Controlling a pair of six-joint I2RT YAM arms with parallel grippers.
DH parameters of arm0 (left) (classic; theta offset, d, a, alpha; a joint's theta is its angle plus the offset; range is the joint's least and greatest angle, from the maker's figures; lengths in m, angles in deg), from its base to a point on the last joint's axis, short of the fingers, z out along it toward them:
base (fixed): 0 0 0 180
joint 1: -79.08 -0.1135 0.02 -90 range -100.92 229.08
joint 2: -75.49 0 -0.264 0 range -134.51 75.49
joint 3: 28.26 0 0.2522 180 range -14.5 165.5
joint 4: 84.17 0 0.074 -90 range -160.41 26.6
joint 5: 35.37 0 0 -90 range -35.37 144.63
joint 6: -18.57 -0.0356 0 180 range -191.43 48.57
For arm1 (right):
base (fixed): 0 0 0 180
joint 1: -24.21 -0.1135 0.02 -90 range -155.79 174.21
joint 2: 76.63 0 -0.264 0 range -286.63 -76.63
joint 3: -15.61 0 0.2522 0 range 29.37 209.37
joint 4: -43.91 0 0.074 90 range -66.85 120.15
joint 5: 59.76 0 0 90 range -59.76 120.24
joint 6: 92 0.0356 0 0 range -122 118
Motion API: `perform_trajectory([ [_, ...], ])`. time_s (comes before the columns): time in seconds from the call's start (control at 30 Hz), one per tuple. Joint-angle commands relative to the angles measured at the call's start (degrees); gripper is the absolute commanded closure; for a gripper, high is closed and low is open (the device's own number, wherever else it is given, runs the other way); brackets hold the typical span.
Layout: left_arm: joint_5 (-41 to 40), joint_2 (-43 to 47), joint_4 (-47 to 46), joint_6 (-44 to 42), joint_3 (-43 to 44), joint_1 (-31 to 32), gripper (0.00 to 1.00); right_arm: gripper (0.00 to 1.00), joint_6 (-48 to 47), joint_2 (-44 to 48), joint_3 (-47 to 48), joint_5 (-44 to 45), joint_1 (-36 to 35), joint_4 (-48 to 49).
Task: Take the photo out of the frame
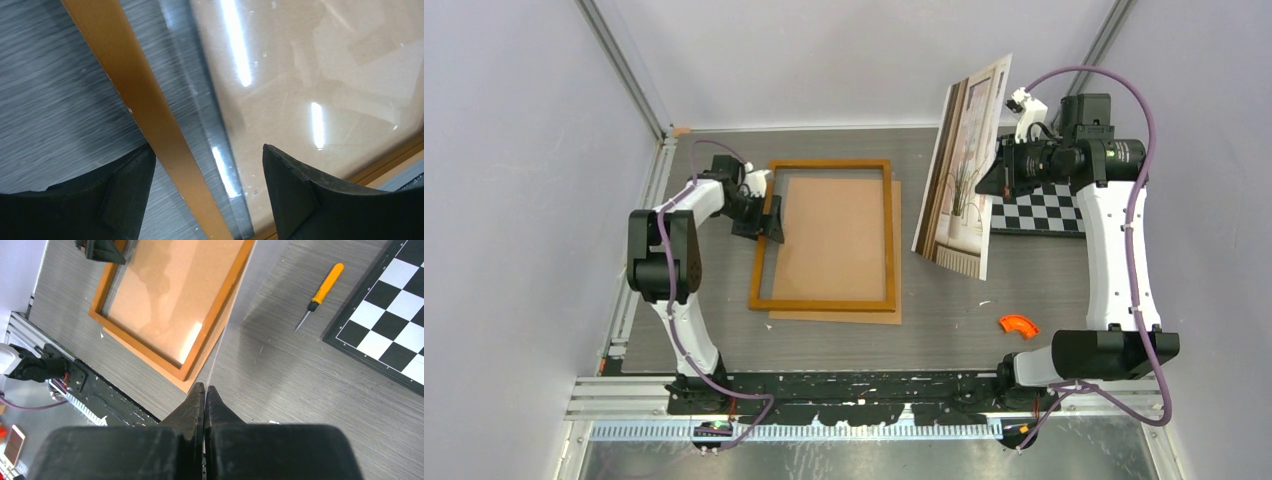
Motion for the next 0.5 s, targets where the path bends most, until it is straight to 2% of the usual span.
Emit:
perform_trajectory([
  [0.0, 3.27, 1.35, -2.99, 1.31, -1.36, 2.44, 0.21, 1.00, 2.07, 2.05, 2.35, -1.97, -0.74, 3.39],
  [0.17, 3.31, 1.38, -3.24, 1.50, -1.84, 3.02, 0.21, 1.00, 4.51, 2.07, 1.28, -3.49, -2.73, 6.18],
  [0.3, 3.00, 2.91, -1.19, 1.10, -0.46, 2.56, 0.18, 0.99, 7.19, 1.81, 0.46, -4.32, -7.52, 9.61],
  [0.47, 15.07, 11.27, -7.32, 13.43, -1.27, -3.81, 0.05, 1.00, 12.82, 0.63, 0.53, -5.82, -13.35, 16.77],
])
